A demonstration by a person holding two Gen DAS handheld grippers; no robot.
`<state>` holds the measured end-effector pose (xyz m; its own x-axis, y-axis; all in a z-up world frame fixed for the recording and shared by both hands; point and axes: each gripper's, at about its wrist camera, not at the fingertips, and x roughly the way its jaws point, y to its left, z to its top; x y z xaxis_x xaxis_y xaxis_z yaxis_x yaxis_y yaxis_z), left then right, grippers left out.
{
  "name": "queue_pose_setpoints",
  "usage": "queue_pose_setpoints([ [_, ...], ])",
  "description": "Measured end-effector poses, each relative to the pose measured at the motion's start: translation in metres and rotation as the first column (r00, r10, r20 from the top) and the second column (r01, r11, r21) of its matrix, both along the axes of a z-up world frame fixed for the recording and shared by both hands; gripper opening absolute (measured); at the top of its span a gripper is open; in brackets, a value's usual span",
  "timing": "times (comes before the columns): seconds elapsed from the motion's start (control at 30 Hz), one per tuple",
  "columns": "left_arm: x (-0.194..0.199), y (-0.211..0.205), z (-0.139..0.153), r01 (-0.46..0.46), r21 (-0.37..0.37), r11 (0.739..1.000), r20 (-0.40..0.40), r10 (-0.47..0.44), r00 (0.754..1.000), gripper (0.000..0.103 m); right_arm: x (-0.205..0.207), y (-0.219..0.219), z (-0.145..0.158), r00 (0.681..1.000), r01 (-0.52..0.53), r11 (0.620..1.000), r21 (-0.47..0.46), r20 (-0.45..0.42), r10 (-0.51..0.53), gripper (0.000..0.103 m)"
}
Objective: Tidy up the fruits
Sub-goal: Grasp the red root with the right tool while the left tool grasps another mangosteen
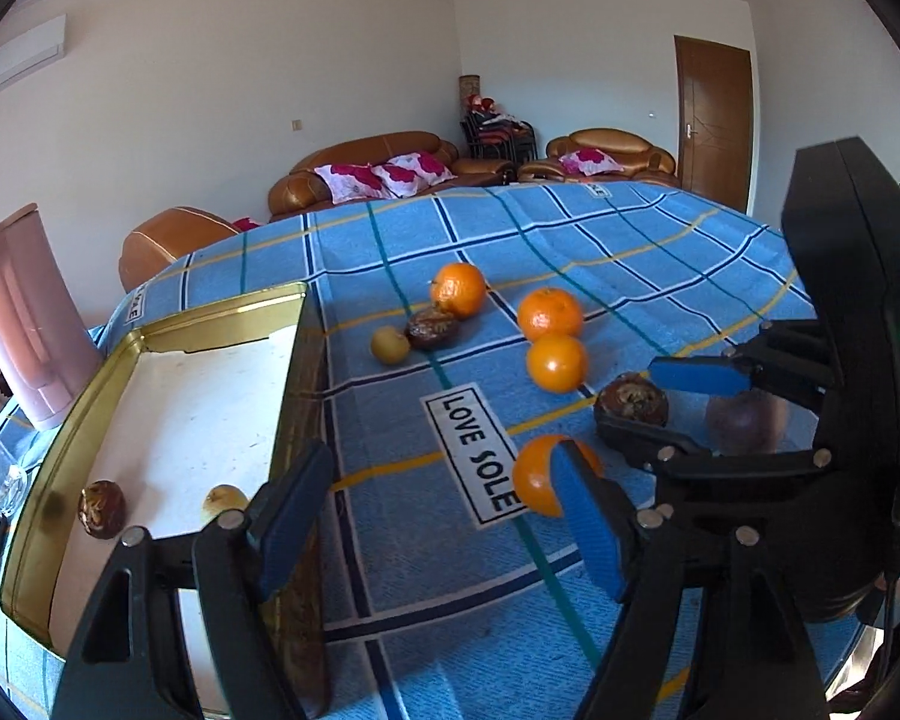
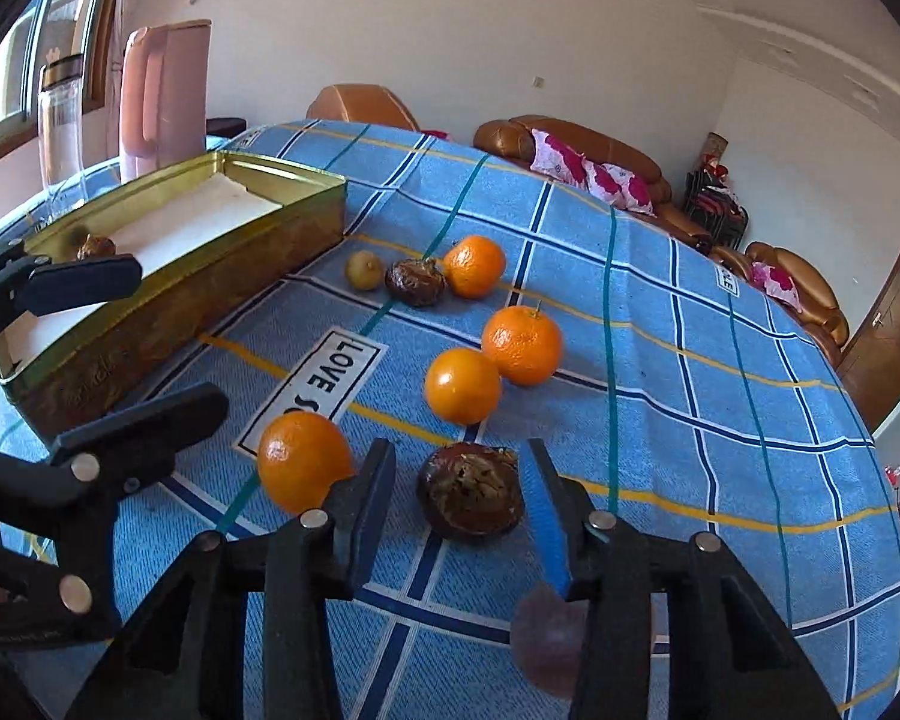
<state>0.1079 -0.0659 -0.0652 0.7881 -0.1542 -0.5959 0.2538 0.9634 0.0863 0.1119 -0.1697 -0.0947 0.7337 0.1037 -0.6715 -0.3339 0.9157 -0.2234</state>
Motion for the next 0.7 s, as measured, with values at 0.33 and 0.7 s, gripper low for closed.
queue_pose_setpoints([
  [0.33, -0.001, -0.006, -0.002, 0.020, -0.013, 1.000, -0.010, -0.020, 1.000, 0.077, -0.004, -0.026, 0.009, 0.999, 0.032, 0.994, 0.108, 0.016, -0.034, 0.042],
  [0.7, -0.004, -0.030, 0.002, 0.066, -0.027, 0.997, 0.019, -0.066, 0.998, 0.079, -0.043, -0.068, 0.019, 0.995, 0.064, 0.976, 0.208, 0.061, -0.078, 0.057],
])
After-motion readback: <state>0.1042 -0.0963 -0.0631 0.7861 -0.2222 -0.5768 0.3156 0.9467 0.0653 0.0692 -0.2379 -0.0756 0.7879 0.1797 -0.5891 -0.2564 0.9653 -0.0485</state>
